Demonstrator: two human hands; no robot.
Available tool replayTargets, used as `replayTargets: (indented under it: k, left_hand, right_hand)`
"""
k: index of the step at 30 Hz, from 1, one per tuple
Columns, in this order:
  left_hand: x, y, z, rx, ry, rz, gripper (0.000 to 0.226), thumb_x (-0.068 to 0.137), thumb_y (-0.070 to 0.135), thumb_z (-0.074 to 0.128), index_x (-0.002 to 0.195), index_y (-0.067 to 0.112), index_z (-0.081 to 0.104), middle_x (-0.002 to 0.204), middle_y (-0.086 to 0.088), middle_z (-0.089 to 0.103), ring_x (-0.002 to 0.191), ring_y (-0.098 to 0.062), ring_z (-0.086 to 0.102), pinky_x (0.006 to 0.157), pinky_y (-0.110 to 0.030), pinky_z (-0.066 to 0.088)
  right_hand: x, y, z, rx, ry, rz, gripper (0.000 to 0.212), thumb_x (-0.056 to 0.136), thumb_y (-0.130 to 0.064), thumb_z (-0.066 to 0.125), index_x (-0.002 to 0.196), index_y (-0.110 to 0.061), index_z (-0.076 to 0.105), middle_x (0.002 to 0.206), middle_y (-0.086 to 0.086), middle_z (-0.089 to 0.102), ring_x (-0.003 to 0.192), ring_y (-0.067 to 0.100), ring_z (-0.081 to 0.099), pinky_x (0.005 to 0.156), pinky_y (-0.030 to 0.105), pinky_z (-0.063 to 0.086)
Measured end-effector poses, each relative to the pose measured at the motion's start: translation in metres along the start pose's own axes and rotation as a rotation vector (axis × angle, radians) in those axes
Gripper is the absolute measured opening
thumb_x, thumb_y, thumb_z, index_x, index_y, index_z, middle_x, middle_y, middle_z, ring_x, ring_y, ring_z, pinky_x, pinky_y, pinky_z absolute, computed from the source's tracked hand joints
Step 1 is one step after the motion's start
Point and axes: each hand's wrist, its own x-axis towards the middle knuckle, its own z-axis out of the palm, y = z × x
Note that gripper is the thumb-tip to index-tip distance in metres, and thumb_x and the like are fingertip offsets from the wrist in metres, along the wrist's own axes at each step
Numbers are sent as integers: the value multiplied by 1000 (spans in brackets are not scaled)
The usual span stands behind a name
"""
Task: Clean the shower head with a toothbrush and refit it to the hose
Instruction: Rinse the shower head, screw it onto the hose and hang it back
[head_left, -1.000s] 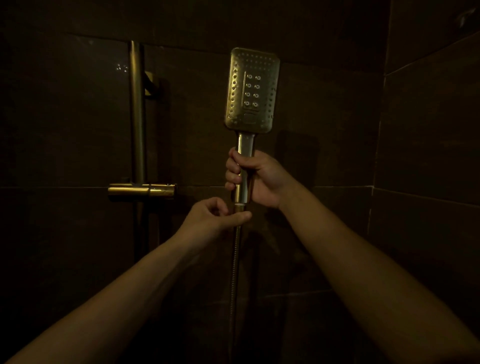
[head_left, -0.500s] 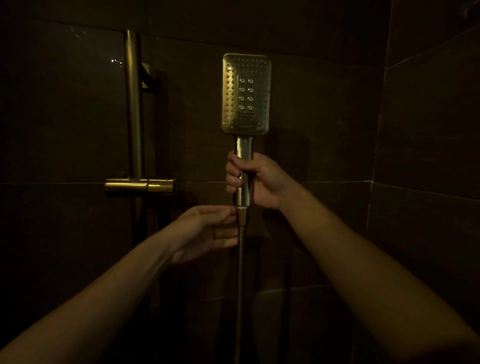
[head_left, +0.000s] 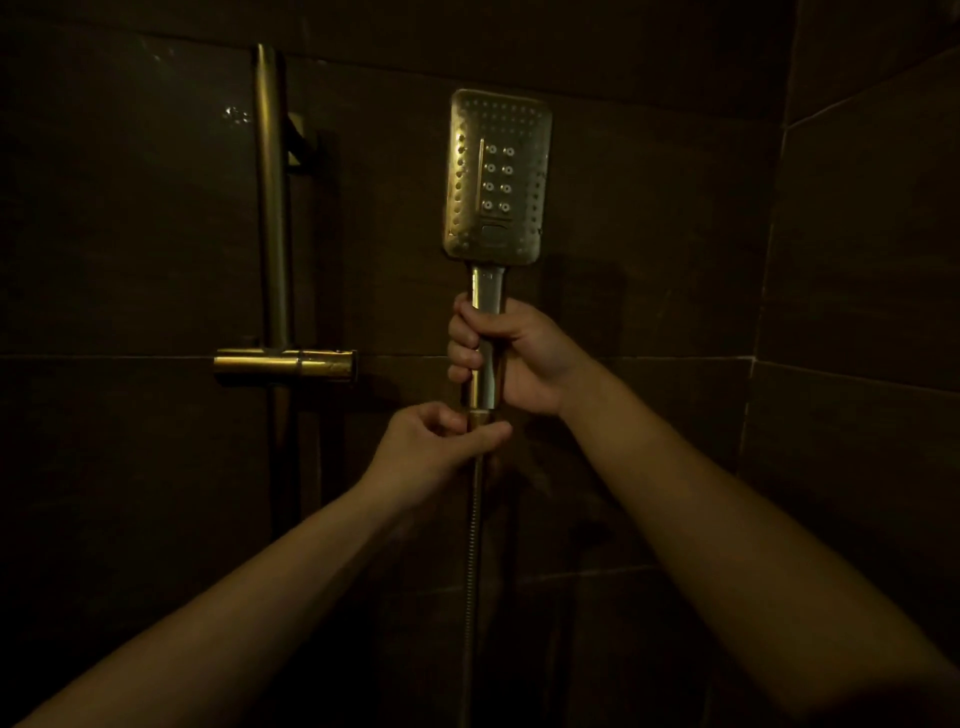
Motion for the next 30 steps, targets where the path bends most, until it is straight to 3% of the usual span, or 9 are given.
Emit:
replayTargets:
  k: [3,8,11,15,17,20,23,28,30]
  left_hand:
    - [-2,4,-3,-110,-94,-117,29,81,20,70,103,1,68,104,-21,70,93,-30,71,82,-42,60]
    - [-1,5,-4,-85,-45,-118,44,70,12,74,110,-2,64,95,-12,69,84,-18,67,73,-32,59]
    - [-3,7,-4,-120,-154,-206,36,79,17,68,112,3,67,107,-13,74,98,-25,70,88,-42,58]
    - [-5,1,6,133,69,-1,39,70,20,80,101,-2,71,92,-14,75,76,-17,73,64,-25,60]
    - [-3,-3,8,194,112,18,41,69,26,82,103,5,71,96,-11,76,83,-18,75,65,-25,59]
    - [-5,0,3,-104,-169,-215,48,83,33,70,121,5,63,121,-16,70,113,-31,66,88,-44,57]
    - [-6,5,-8,-183,-314,-224,38,91,23,57,122,0,62,126,-21,66,116,-33,64,99,-49,50]
    - [-7,-8,7,113,11,1,16,87,11,67,100,2,69,94,-15,77,82,-23,76,63,-24,58]
    - [-8,-13,11,169,100,36,14,88,12,68,99,4,70,93,-13,77,81,-21,76,61,-23,58]
  right_hand:
    - [-2,1,0,-16,20,-3,5,91,-10,51,90,-13,48,66,1,42,55,12,41,58,28,43]
    - [-4,3,-1,8,18,3,7,89,-11,51,85,-13,47,66,1,41,54,11,41,56,27,43]
    - [-4,4,-2,12,24,-2,11,94,-8,48,84,-13,48,66,1,40,55,12,40,58,28,42]
    - [-3,5,1,10,6,4,15,98,-6,44,85,-13,48,68,2,39,57,14,41,62,31,42]
    - [-4,6,4,22,-1,10,15,98,-5,44,86,-13,48,69,3,38,58,14,41,63,31,42]
    - [-6,6,5,-7,-9,6,14,98,-6,43,86,-13,48,69,3,37,55,13,41,58,29,43]
    - [-7,6,6,13,-16,21,18,98,-6,41,82,-13,46,68,2,37,53,11,40,56,27,42]
    - [-4,10,3,-9,9,23,19,99,-6,42,83,-13,47,68,3,37,55,13,38,58,30,40]
    - [-3,12,2,-7,21,18,18,99,-5,43,83,-13,47,68,3,37,55,13,38,58,30,40]
